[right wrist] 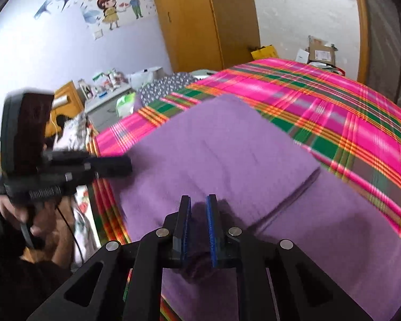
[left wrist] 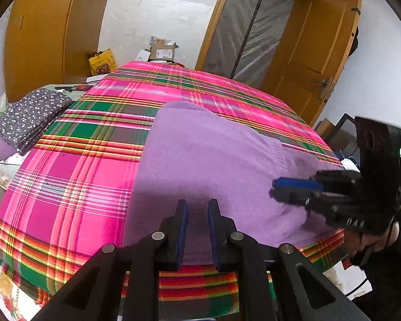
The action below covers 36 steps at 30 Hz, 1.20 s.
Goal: Fold clothes
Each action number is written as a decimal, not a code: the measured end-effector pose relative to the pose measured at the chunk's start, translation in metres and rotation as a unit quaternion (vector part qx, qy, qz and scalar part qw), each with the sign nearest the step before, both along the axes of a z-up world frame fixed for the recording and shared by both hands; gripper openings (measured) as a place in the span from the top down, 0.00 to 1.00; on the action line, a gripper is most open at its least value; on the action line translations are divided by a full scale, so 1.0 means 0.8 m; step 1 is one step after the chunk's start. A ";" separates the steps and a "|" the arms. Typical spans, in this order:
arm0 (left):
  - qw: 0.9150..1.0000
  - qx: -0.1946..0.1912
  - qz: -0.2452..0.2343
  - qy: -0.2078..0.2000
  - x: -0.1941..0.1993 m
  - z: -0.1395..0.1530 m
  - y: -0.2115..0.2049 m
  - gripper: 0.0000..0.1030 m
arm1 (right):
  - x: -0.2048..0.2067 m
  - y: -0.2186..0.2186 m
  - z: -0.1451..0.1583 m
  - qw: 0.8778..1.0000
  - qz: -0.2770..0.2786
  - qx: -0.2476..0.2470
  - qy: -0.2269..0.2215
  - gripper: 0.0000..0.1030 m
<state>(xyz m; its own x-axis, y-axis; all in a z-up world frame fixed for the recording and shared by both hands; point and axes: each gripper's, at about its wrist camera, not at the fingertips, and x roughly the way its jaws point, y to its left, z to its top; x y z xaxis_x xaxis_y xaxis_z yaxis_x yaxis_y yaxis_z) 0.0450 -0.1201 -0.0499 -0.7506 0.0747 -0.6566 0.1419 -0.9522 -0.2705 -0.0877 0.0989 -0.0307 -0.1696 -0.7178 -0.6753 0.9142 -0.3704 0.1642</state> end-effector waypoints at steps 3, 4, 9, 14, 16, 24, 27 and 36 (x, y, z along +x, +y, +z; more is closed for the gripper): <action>1.000 -0.008 0.003 -0.011 -0.006 -0.003 0.006 0.86 | 0.005 0.002 -0.004 1.000 -0.003 0.002 0.016 0.88; 1.000 -0.009 0.003 -0.013 -0.007 -0.003 0.008 0.86 | 0.009 0.000 -0.005 1.000 -0.002 0.006 0.028 0.88; 1.000 -0.011 0.003 -0.016 -0.012 -0.004 0.015 0.86 | 0.014 0.002 -0.006 0.999 -0.003 0.007 0.048 0.87; 1.000 -0.014 -0.004 -0.014 -0.015 -0.001 0.024 0.86 | 0.015 0.019 -0.001 0.999 -0.016 -0.006 0.043 0.87; 1.000 -0.014 -0.009 -0.012 -0.017 0.001 0.029 0.86 | 0.015 0.029 0.001 0.999 -0.027 -0.012 0.039 0.87; 0.998 0.000 -0.064 0.003 -0.026 0.002 0.063 0.86 | -0.006 0.101 0.009 0.990 -0.125 -0.058 0.002 0.84; 0.996 0.007 -0.083 0.008 -0.028 0.001 0.076 0.86 | -0.018 0.143 0.009 0.981 -0.179 -0.078 -0.014 0.83; 0.995 0.008 -0.097 -0.004 -0.036 -0.010 0.090 0.86 | -0.037 0.287 0.010 0.933 -0.340 -0.114 -0.035 0.79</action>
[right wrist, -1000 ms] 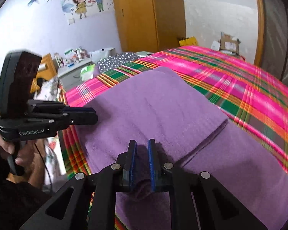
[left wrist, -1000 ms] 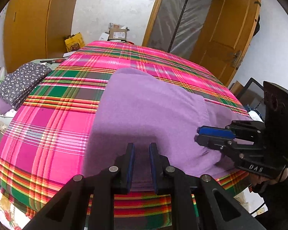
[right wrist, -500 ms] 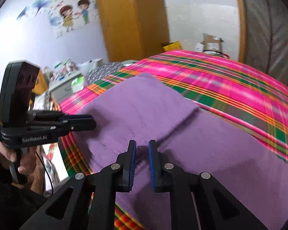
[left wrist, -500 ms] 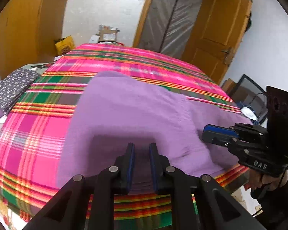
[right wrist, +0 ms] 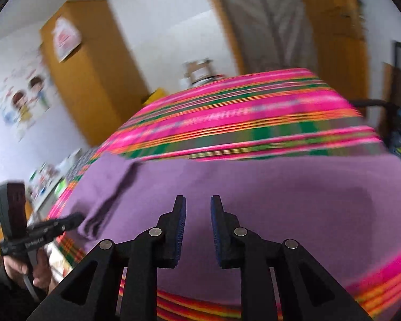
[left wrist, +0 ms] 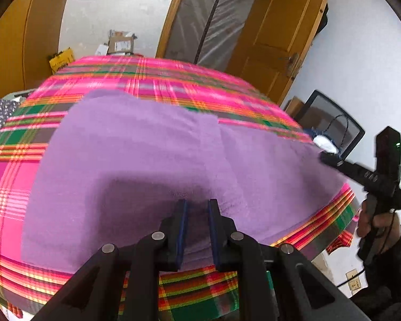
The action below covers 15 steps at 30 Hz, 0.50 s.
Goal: Fold clothes
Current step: 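Grasp the sweater edge with the right gripper and lift it up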
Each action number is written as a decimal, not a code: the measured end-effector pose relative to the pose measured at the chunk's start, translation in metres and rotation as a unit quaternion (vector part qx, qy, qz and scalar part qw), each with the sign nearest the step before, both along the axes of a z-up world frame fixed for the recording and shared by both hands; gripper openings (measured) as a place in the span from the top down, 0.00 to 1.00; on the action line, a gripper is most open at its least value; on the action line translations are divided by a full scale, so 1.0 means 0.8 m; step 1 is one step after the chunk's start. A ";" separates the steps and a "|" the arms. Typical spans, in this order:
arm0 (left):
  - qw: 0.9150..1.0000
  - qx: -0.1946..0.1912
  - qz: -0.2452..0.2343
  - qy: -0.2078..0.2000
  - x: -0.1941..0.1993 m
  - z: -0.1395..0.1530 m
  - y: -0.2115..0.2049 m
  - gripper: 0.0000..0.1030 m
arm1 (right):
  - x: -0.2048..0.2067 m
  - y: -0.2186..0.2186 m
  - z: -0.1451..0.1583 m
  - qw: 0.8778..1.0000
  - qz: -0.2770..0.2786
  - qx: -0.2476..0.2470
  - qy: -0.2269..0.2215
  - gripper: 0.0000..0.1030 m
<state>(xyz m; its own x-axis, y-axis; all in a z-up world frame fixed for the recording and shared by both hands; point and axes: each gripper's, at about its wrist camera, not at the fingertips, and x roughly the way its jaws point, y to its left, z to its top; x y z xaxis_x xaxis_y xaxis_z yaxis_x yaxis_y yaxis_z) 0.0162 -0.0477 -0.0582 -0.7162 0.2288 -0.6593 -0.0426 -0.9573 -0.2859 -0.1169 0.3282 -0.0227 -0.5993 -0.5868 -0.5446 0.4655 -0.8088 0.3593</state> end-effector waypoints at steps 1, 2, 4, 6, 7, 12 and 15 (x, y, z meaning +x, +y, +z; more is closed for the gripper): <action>1.000 -0.002 -0.001 -0.003 -0.001 -0.002 0.001 0.86 | -0.001 0.015 0.000 1.000 -0.018 -0.005 -0.003 0.77; 1.000 -0.003 -0.001 -0.006 -0.003 -0.002 0.002 0.86 | -0.003 0.035 -0.001 0.999 -0.040 -0.012 -0.008 0.72; 1.000 0.002 -0.001 -0.007 -0.005 0.001 0.000 0.86 | -0.006 0.071 -0.003 0.996 -0.078 -0.028 -0.017 0.58; 1.000 0.008 0.001 -0.004 -0.006 0.005 -0.003 0.87 | -0.006 0.110 -0.004 0.991 -0.117 -0.055 -0.027 0.50; 1.000 0.010 0.003 -0.001 -0.005 0.008 -0.004 0.87 | -0.006 0.130 -0.005 0.987 -0.137 -0.070 -0.032 0.49; 1.000 0.011 0.008 0.009 -0.010 0.018 -0.006 0.86 | -0.006 0.230 -0.016 0.959 -0.226 -0.159 -0.064 0.47; 1.000 0.011 0.010 0.013 -0.013 0.022 -0.006 0.86 | -0.008 0.274 -0.035 0.939 -0.252 -0.215 -0.096 0.46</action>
